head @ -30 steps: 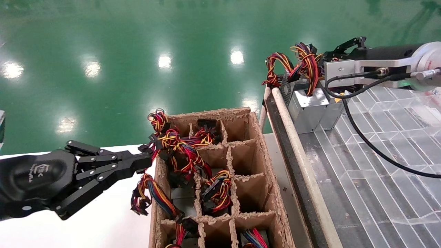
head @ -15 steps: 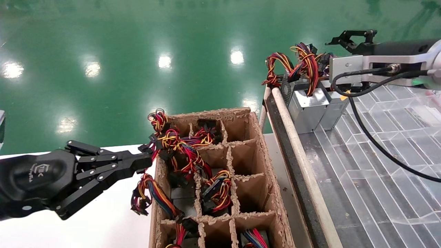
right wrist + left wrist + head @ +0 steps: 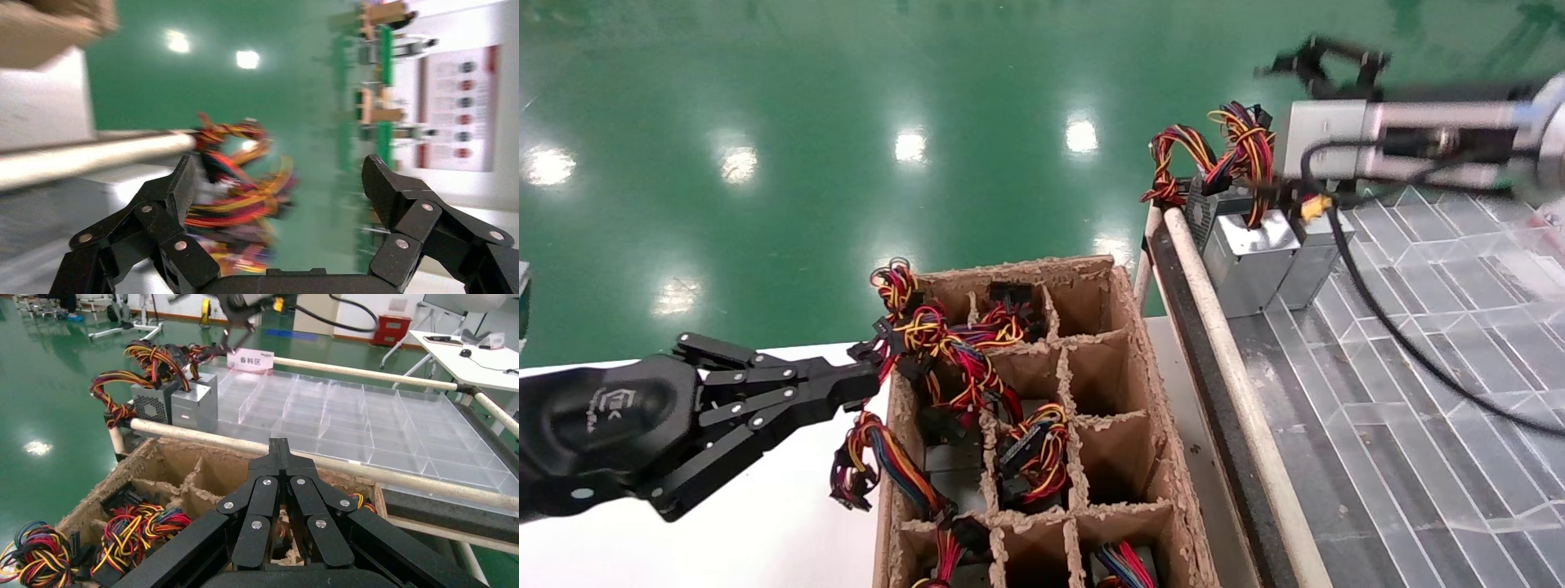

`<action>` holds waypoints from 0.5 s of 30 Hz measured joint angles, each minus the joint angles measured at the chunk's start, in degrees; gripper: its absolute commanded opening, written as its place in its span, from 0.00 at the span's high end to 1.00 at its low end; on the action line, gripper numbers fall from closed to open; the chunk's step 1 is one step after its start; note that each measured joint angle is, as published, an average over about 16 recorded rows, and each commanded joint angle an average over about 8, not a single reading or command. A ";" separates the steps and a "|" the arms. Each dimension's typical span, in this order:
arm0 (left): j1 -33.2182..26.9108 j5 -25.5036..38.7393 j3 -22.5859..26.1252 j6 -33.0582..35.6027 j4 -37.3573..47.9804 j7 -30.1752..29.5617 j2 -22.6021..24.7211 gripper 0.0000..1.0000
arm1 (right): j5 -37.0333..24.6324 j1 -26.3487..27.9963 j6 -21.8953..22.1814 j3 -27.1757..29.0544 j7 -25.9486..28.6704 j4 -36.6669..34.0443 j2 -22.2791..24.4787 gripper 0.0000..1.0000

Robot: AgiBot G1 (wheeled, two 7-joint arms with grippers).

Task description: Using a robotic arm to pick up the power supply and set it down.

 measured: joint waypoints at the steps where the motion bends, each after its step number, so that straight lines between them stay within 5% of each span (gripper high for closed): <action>1: 0.00 0.00 0.00 0.00 0.00 0.00 0.00 1.00 | 0.87 -0.47 -0.42 0.39 0.10 -0.03 0.04 0.00; 5: 0.00 0.00 0.00 0.00 0.00 0.00 0.00 0.94 | 4.38 -2.75 -2.44 2.17 0.60 -0.20 0.31 0.00; 12: 0.00 0.00 0.00 0.00 0.00 0.00 0.00 0.11 | 12.19 -7.36 -6.58 5.82 1.74 -0.65 0.76 0.00; 15: 0.00 0.00 0.00 0.00 0.00 0.00 0.00 0.00 | 15.61 -9.38 -8.39 7.41 2.24 -0.85 0.96 0.00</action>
